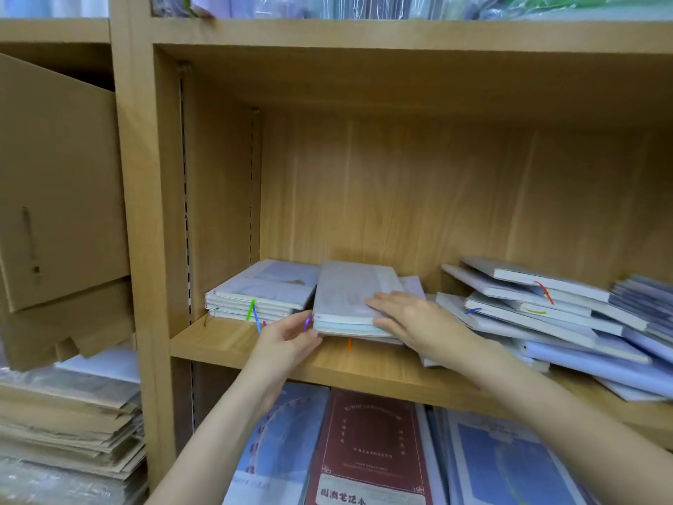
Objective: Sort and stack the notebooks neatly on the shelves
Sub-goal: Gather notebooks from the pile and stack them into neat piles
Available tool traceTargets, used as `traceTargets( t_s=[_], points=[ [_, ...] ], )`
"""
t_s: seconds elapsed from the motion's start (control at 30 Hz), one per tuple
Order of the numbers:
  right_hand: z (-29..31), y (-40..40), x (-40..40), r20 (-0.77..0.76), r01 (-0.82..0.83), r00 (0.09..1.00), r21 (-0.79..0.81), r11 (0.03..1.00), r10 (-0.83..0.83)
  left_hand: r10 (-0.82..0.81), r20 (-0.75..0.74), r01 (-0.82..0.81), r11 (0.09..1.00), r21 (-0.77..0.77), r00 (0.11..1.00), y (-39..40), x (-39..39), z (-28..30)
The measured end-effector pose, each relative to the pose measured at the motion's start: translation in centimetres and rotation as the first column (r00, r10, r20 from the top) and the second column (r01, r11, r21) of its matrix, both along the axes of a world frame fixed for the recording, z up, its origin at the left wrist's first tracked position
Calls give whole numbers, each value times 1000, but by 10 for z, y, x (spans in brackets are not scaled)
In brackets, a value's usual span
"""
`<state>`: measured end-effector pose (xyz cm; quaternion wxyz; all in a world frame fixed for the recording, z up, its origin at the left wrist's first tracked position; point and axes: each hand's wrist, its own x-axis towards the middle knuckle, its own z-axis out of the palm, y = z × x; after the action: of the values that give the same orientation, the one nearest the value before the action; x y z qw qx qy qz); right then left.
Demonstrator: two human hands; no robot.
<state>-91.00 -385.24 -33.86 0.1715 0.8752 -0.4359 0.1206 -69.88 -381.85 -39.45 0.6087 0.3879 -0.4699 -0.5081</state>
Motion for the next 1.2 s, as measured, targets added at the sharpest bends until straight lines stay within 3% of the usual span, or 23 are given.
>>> traceTargets(
  t_s=[0.23,0.57,0.7,0.83,0.97,1.1,1.2],
  points=[
    [-4,2,-8,253,-24,967,165,986,-18,74,29,-74,997,-11,997,-3,-3,-3],
    [-4,5,-19,334,-3,941,168,986,-54,176,7,-176,984,1,984,-7,-9,4],
    [-5,7,-21,330,15,942,137,990,-60,166,240,-148,985,-93,956,-6,-5,-4],
    [-4,9,-22,309,48,948,98,994,-76,171,352,-125,981,-151,920,-3,-4,-7],
    [-4,16,-18,251,116,961,28,993,-119,296,515,-170,946,-278,804,-1,-8,-10],
    [-1,26,-17,139,125,983,-41,991,-118,510,680,-151,843,-516,526,5,-8,-16],
    [4,29,-20,22,82,996,-22,996,-81,543,709,-124,824,-553,450,7,-2,-14]
  ],
)
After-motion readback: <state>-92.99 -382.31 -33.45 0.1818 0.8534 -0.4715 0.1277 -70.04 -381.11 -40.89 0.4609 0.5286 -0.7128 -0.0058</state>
